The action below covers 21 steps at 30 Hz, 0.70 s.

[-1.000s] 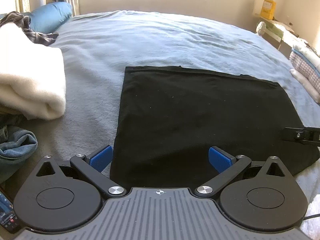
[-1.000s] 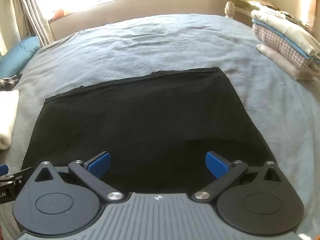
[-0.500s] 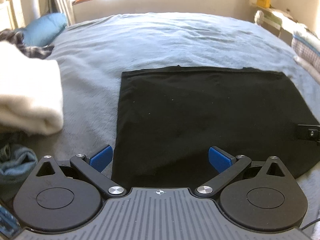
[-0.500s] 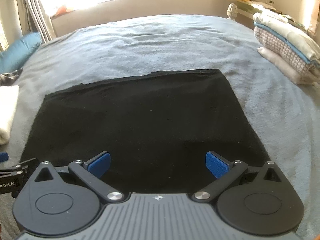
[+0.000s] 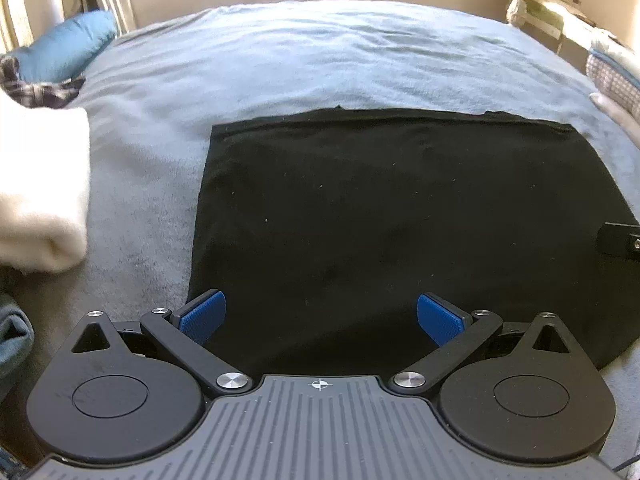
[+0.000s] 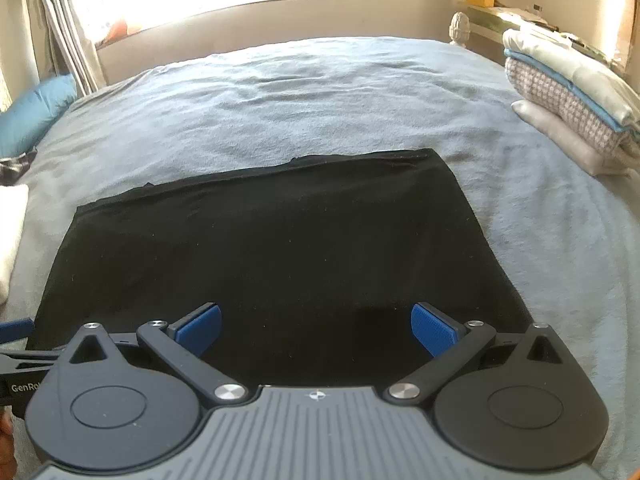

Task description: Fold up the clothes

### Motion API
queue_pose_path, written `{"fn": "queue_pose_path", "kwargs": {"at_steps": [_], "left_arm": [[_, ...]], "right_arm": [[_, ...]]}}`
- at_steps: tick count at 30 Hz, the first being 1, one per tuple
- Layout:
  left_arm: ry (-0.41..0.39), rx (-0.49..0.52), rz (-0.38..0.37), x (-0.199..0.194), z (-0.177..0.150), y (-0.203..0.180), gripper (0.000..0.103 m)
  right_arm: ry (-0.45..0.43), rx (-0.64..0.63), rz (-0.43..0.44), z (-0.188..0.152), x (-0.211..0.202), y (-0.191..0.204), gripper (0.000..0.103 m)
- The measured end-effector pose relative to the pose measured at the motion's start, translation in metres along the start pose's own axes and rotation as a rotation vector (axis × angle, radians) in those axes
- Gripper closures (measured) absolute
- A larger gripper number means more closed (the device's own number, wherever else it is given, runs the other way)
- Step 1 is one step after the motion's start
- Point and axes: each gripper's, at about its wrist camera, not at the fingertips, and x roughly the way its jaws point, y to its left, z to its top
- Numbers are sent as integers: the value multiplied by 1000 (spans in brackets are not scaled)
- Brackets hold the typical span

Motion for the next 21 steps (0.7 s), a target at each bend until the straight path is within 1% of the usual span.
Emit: {"fn": "queue_pose_path", "kwargs": {"at_steps": [5,13,21], "left_arm": [[30,-4,18,4,2,0,1],[30,5,36,-1,11,-3,1],[62,13,50,5,16,-8,1]], "right_arm": [[4,0,12,-2,2,0,4],[11,1,31,-6,6,-1,13],[11,4,40,-6,7,-1,17]]}}
